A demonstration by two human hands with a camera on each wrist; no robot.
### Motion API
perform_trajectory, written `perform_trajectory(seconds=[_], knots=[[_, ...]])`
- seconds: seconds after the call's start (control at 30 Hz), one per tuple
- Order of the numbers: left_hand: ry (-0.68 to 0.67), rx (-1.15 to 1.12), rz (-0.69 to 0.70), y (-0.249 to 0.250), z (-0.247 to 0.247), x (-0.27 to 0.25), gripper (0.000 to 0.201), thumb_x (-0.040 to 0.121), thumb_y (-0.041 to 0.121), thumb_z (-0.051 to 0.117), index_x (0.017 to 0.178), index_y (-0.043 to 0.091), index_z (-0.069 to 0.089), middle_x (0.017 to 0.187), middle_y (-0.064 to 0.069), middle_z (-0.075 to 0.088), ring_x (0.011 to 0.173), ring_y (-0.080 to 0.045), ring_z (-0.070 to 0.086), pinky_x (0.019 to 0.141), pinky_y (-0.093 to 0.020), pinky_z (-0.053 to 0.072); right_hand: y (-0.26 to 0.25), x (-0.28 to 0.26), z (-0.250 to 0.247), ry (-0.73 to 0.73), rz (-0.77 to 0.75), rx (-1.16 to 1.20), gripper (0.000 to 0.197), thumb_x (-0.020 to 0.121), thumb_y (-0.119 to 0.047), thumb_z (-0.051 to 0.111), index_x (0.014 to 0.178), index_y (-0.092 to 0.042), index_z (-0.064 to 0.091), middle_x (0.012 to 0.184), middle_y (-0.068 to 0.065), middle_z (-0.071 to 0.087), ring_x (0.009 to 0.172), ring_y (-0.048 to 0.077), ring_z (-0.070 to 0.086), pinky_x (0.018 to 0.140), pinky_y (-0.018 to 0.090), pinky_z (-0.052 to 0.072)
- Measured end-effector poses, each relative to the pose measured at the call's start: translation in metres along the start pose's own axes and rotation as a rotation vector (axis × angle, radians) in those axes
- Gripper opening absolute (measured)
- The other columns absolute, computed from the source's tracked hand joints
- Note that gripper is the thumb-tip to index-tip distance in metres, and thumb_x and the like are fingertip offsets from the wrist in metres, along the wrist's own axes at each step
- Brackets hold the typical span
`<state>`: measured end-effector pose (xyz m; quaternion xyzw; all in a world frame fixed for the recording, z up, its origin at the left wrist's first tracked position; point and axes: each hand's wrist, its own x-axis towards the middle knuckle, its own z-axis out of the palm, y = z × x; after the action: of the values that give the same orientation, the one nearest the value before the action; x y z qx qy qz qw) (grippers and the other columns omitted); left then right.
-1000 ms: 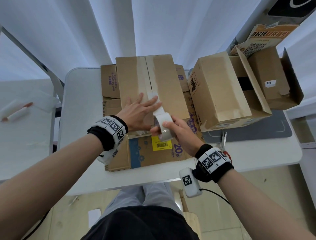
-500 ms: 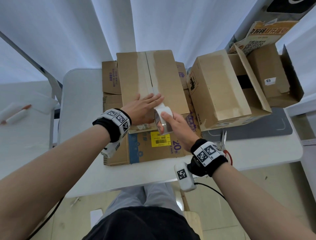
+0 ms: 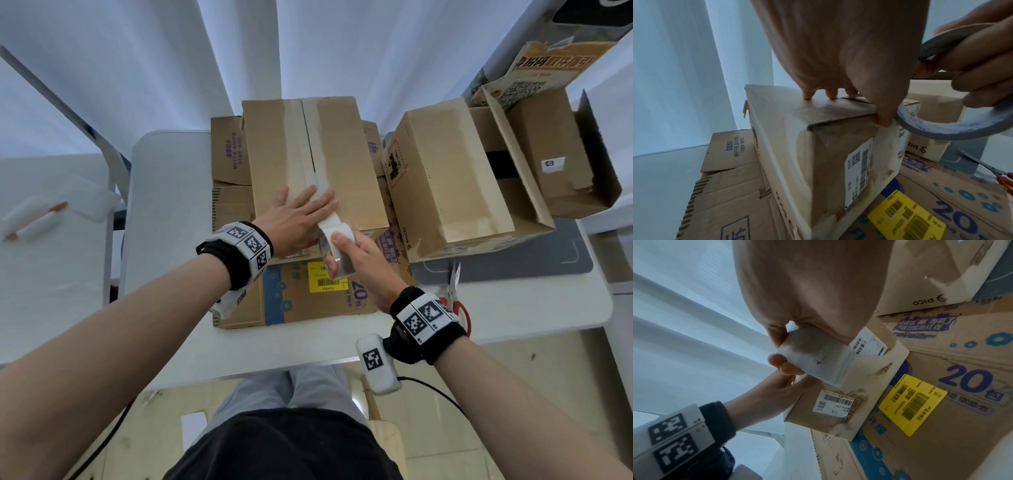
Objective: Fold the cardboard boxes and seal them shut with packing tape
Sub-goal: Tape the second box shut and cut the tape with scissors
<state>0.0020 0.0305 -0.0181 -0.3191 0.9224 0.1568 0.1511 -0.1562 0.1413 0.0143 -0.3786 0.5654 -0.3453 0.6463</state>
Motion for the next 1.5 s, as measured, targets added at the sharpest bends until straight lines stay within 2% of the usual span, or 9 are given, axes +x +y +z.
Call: perform_trajectory(seconds=[0.23, 0.33, 0.53, 0.73, 0.87, 0.97, 1.03, 1.17, 1.5], knots=[[0.04, 0.15, 0.001, 0.001, 0.015, -0.002, 0.065, 0.105, 0.041, 0.021, 0.156, 0.027, -0.018, 0.162, 0.003, -0.026, 0.151, -0.031, -0.017, 0.117, -0.066, 0.006, 0.016, 0.007, 0.002, 0.02, 0.126, -0.064, 0.02, 0.107, -0.024, 0.04, 0.104, -0.009, 0.053, 0.066, 0.005, 0.061, 0.058, 0.015, 0.056, 0.068, 0.027, 0.05], [0.028, 0.179, -0.011, 0.004, 0.018, -0.001, 0.068, 0.105, 0.044, 0.022, 0.155, 0.026, -0.02, 0.162, 0.002, -0.028, 0.15, -0.031, -0.018, 0.116, -0.068, 0.007, 0.021, 0.012, 0.004, 0.038, 0.141, -0.06, 0.017, 0.107, -0.021, 0.041, 0.113, -0.01, 0.052, 0.071, 0.007, 0.065, 0.061, 0.014, 0.06, 0.065, 0.025, 0.05], [0.01, -0.1, 0.029, -0.007, 0.009, -0.001, 0.083, 0.097, 0.052, 0.041, 0.156, 0.031, -0.014, 0.162, 0.009, -0.024, 0.149, -0.019, -0.023, 0.118, -0.06, -0.011, 0.025, 0.015, 0.003, 0.053, 0.214, 0.022, 0.016, 0.103, -0.021, 0.05, 0.116, -0.018, 0.059, 0.089, 0.006, 0.074, 0.089, 0.019, 0.066, 0.084, 0.037, 0.048], [0.105, -0.243, 0.023, -0.012, 0.008, -0.004, 0.094, 0.091, 0.059, 0.051, 0.158, 0.029, -0.007, 0.163, 0.01, -0.019, 0.15, -0.015, -0.019, 0.121, -0.054, -0.01, 0.019, 0.013, 0.003, 0.05, 0.195, 0.049, 0.028, 0.105, -0.024, 0.044, 0.124, -0.005, 0.055, 0.079, 0.013, 0.07, 0.071, 0.023, 0.066, 0.069, 0.03, 0.054], [0.098, -0.246, 0.008, -0.013, 0.01, -0.002, 0.092, 0.09, 0.064, 0.046, 0.158, 0.03, -0.004, 0.164, 0.008, -0.018, 0.15, -0.015, -0.02, 0.121, -0.054, -0.01, 0.018, 0.008, 0.001, 0.087, 0.167, 0.048, 0.026, 0.106, -0.026, 0.042, 0.111, -0.006, 0.057, 0.068, 0.012, 0.064, 0.064, 0.025, 0.059, 0.061, 0.018, 0.054], [0.086, -0.217, 0.002, -0.012, 0.011, -0.002, 0.094, 0.079, 0.074, 0.027, 0.158, 0.032, -0.002, 0.164, 0.007, -0.018, 0.15, -0.016, -0.02, 0.121, -0.053, -0.011, 0.016, 0.006, 0.0, 0.077, 0.16, 0.05, 0.025, 0.106, -0.029, 0.042, 0.105, -0.008, 0.057, 0.069, 0.013, 0.064, 0.068, 0.026, 0.059, 0.06, 0.015, 0.052], [0.092, -0.217, -0.004, -0.012, 0.012, -0.002, 0.09, 0.084, 0.074, 0.03, 0.158, 0.033, -0.001, 0.164, 0.007, -0.018, 0.15, -0.015, -0.02, 0.121, -0.052, -0.012, 0.014, 0.006, -0.001, 0.067, 0.165, 0.051, 0.026, 0.106, -0.029, 0.043, 0.11, -0.007, 0.057, 0.07, 0.014, 0.066, 0.067, 0.025, 0.062, 0.059, 0.017, 0.051], [0.104, -0.241, -0.018, -0.009, 0.01, -0.002, 0.077, 0.098, 0.057, 0.042, 0.158, 0.033, 0.002, 0.164, 0.007, -0.016, 0.15, -0.015, -0.019, 0.121, -0.053, -0.011, 0.024, 0.01, -0.001, 0.022, 0.166, 0.031, 0.028, 0.106, -0.027, 0.044, 0.126, -0.01, 0.052, 0.083, 0.016, 0.072, 0.075, 0.023, 0.07, 0.067, 0.025, 0.054], [0.156, -0.228, -0.083, 0.003, 0.011, 0.001, 0.088, 0.088, 0.069, 0.051, 0.158, 0.031, 0.013, 0.166, 0.009, -0.008, 0.152, -0.016, -0.013, 0.12, -0.057, -0.009, 0.041, 0.014, -0.011, 0.087, 0.175, 0.021, 0.027, 0.102, -0.021, 0.053, 0.126, -0.012, 0.059, 0.108, 0.007, 0.07, 0.098, 0.019, 0.063, 0.087, 0.035, 0.05]])
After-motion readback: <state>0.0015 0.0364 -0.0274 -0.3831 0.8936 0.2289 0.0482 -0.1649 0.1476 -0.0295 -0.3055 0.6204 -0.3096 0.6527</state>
